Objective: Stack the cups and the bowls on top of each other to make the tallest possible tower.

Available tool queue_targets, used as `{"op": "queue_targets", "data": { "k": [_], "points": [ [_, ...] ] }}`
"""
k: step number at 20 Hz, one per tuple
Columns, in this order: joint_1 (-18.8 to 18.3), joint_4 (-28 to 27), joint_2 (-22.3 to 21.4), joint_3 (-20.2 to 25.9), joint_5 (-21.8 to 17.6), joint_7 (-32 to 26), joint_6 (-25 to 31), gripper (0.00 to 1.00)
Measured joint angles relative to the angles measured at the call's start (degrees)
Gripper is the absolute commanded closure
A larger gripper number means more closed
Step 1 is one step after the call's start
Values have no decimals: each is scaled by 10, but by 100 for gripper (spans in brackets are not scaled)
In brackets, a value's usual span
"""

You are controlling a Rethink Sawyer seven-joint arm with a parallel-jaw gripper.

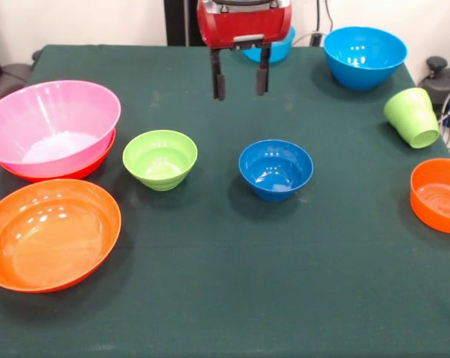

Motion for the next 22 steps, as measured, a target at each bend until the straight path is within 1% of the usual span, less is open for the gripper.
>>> {"op": "queue_targets", "data": {
  "k": [4,8,9,10,11,16,17,22],
  "points": [
    [9,0,-1,-21,2,3,0,0],
    [38,0,-7,-53,6,15,0,0],
    [55,0,-11,-68,7,25,0,0],
    [64,0,-13,-74,8,29,0,0],
    [98,0,-20,-97,10,51,0,0],
    [155,0,-28,-129,19,97,0,0],
    [180,0,-31,-142,25,120,0,0],
    [219,0,-35,-165,35,159,0,0]
  ]
}}
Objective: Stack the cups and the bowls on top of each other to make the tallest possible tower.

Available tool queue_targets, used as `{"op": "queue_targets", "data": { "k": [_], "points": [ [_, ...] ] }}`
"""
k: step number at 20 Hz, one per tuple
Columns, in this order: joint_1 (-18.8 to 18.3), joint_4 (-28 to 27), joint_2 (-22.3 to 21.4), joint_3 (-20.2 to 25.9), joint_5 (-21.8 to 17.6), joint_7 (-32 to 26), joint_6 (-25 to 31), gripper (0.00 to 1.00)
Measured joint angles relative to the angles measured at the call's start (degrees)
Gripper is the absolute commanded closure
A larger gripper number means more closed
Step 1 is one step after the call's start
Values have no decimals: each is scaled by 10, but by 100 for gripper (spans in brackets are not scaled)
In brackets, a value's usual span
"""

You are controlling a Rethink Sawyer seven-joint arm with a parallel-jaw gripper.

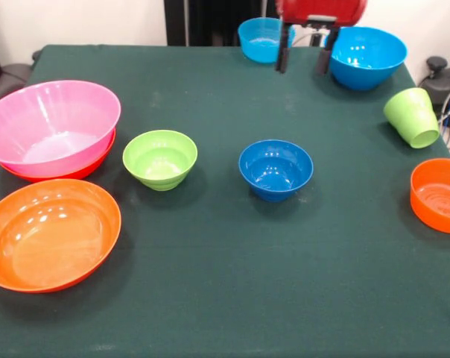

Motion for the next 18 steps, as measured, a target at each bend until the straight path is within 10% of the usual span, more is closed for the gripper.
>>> {"op": "queue_targets", "data": {
  "k": [18],
  "points": [
    [45,-41,1,-69,58,19,20,0]
  ]
}}
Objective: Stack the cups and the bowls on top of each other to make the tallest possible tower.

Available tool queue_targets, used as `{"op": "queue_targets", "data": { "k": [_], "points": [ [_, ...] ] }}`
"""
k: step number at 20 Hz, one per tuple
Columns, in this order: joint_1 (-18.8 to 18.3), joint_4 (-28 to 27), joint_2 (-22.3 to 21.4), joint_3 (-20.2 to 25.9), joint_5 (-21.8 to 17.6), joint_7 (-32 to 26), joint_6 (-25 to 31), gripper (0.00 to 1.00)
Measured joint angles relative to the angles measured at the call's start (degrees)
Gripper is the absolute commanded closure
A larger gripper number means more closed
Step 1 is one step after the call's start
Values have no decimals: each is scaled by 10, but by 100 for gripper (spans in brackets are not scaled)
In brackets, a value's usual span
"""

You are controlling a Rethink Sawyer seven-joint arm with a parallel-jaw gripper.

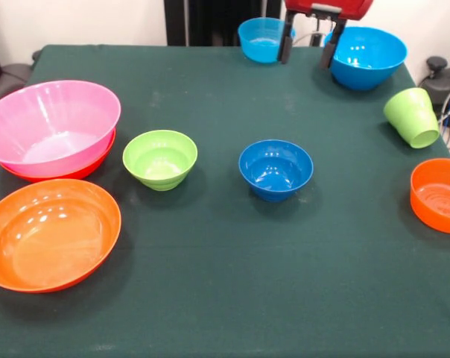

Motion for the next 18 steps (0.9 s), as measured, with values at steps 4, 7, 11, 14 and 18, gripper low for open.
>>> {"op": "queue_targets", "data": {
  "k": [4,7,11,14,18],
  "points": [
    [30,-37,18,-28,12,0,16,0],
    [57,-63,34,-45,20,6,28,0],
    [102,-107,62,-66,42,24,54,0],
    [134,-138,80,-80,65,44,80,0],
    [163,-170,97,-92,90,67,105,0]
  ]
}}
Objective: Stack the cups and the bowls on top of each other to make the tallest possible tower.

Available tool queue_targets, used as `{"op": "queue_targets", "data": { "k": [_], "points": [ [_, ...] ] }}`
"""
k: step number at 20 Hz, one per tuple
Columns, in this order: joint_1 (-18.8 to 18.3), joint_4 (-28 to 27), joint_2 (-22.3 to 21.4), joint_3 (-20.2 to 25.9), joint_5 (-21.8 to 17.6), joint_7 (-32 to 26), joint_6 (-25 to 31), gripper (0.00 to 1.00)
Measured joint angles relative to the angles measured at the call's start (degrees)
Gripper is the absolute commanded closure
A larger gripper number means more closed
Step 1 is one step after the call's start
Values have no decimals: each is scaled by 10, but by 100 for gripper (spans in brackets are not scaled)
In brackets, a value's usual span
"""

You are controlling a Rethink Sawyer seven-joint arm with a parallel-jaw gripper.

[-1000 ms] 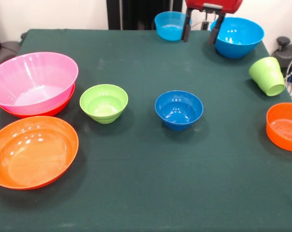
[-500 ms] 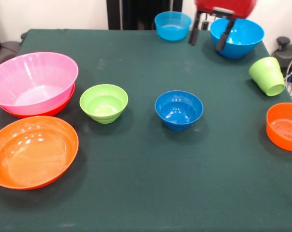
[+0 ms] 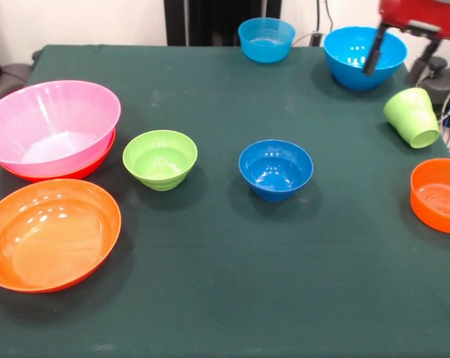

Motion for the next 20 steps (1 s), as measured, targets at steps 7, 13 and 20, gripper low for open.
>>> {"op": "queue_targets", "data": {
  "k": [7,13,20],
  "points": [
    [21,-33,15,-16,28,15,12,0],
    [22,-15,-21,-36,37,15,12,0],
    [21,42,-112,-55,46,15,13,0]
  ]
}}
